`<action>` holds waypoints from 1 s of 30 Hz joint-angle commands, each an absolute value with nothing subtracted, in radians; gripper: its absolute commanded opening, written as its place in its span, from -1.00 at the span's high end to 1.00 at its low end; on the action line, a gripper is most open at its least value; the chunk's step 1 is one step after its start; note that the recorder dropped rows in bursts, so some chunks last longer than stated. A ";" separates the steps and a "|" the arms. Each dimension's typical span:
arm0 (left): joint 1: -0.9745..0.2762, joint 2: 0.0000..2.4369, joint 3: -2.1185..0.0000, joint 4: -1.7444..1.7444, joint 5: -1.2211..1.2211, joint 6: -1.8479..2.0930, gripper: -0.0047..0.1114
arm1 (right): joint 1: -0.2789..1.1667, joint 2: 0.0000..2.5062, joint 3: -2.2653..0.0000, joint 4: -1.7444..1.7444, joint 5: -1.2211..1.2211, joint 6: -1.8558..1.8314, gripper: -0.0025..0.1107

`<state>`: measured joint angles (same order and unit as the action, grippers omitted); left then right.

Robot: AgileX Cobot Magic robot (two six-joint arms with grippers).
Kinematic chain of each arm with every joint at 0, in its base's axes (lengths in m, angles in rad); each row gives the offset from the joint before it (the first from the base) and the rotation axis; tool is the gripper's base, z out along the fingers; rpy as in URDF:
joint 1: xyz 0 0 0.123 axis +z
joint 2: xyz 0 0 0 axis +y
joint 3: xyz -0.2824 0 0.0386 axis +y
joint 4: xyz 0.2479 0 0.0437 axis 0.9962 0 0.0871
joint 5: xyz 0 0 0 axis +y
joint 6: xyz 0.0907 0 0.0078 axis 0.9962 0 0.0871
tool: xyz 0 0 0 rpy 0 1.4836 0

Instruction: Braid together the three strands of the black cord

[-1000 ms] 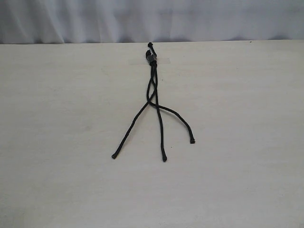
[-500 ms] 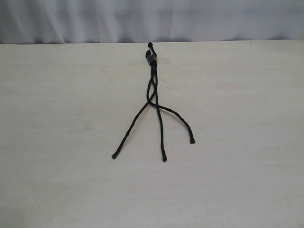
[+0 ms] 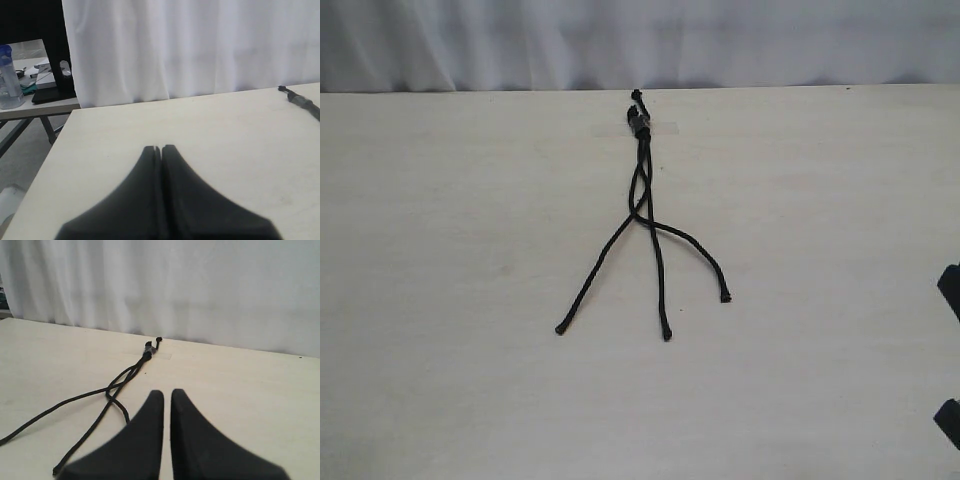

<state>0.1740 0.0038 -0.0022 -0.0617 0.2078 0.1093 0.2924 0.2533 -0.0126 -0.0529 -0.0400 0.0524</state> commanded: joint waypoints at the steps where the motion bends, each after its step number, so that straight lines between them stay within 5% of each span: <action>1: 0.173 0.000 0.000 -0.061 0.203 0.103 0.92 | 0.294 0.251 -0.008 -0.056 -0.043 0.053 0.88; 11: 0.173 0.000 0.000 -0.061 0.201 0.103 0.92 | 0.006 0.020 0.000 0.014 0.066 0.058 0.88; 30: 0.173 0.000 0.000 -0.063 0.203 0.103 0.92 | -0.023 0.000 0.000 0.014 0.161 0.044 0.88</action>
<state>0.1740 0.0038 -0.0022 -0.0617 0.2078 0.1093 -0.0182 0.0066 -0.0025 0.0134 0.1568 0.0485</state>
